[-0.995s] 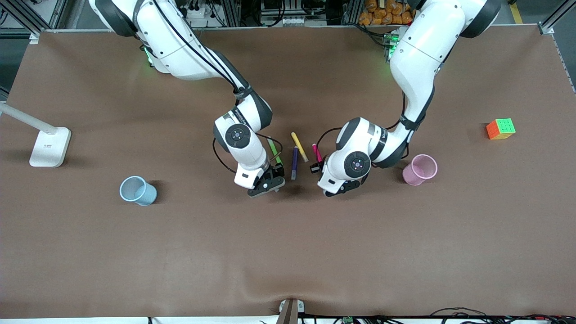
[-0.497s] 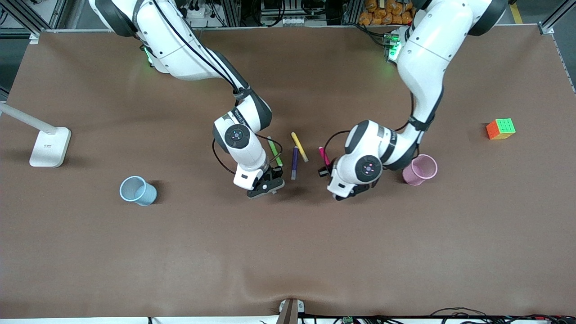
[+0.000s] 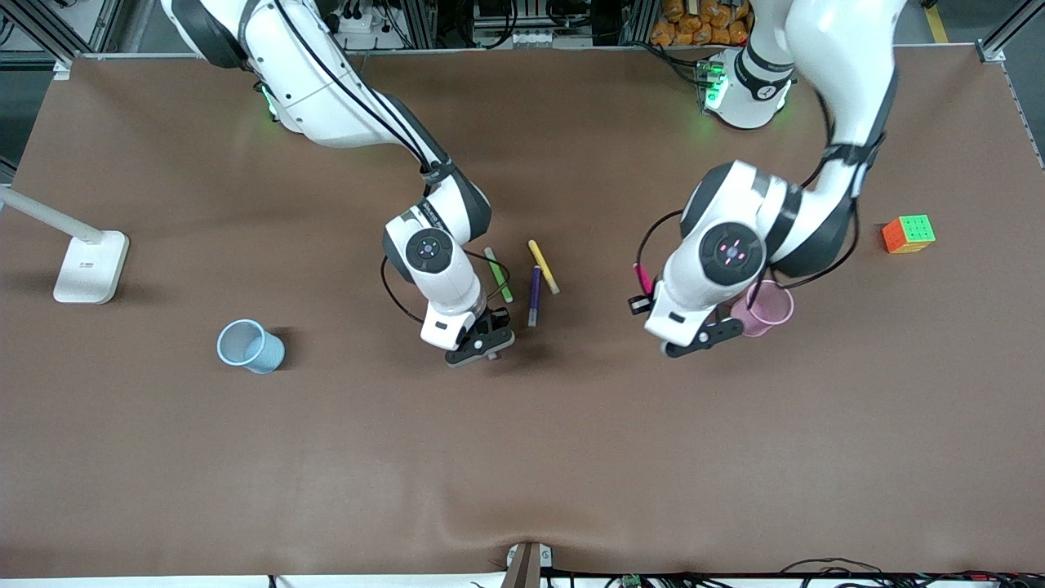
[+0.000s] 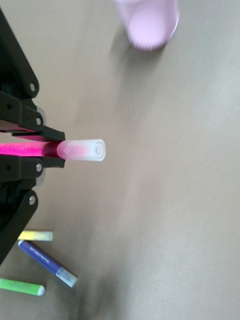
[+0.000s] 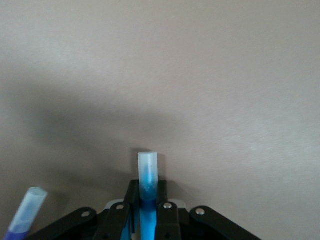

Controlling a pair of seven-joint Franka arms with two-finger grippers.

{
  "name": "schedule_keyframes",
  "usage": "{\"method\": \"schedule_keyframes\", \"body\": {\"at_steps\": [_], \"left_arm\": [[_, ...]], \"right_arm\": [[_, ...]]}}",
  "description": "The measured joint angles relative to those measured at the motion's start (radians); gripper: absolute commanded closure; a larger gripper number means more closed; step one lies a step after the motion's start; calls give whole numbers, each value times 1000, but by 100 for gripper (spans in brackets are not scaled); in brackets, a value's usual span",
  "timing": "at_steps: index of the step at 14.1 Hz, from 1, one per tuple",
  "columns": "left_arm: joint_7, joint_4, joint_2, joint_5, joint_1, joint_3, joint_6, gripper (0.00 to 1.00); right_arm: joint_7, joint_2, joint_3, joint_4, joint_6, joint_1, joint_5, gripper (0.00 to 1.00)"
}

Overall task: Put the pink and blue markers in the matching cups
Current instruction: 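Carry the pink marker to the pink cup while the right gripper carries blue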

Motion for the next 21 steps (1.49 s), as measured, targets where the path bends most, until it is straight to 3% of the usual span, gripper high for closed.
{"method": "schedule_keyframes", "body": {"at_steps": [3, 6, 9, 13, 16, 21], "left_arm": [[1, -26, -79, 23, 29, 2, -14, 100], [5, -73, -163, 39, 61, 3, -14, 100], [6, -130, -238, 57, 75, 3, -15, 100], [5, -221, -324, 164, 88, 3, -15, 100], [-15, -281, -354, 247, 116, 4, -3, 100], [-112, -451, -418, 312, 199, 3, 209, 100]], "right_arm": [[-15, -5, -1, 91, -195, -30, -82, 100], [-135, -34, -2, 170, -388, -79, -105, 100], [-303, -99, -4, 188, -536, -176, -106, 100], [-415, -194, -3, 189, -734, -296, -106, 100], [-434, -213, -3, 187, -817, -338, -106, 100], [-479, -210, -6, 175, -854, -418, -108, 100]]}}
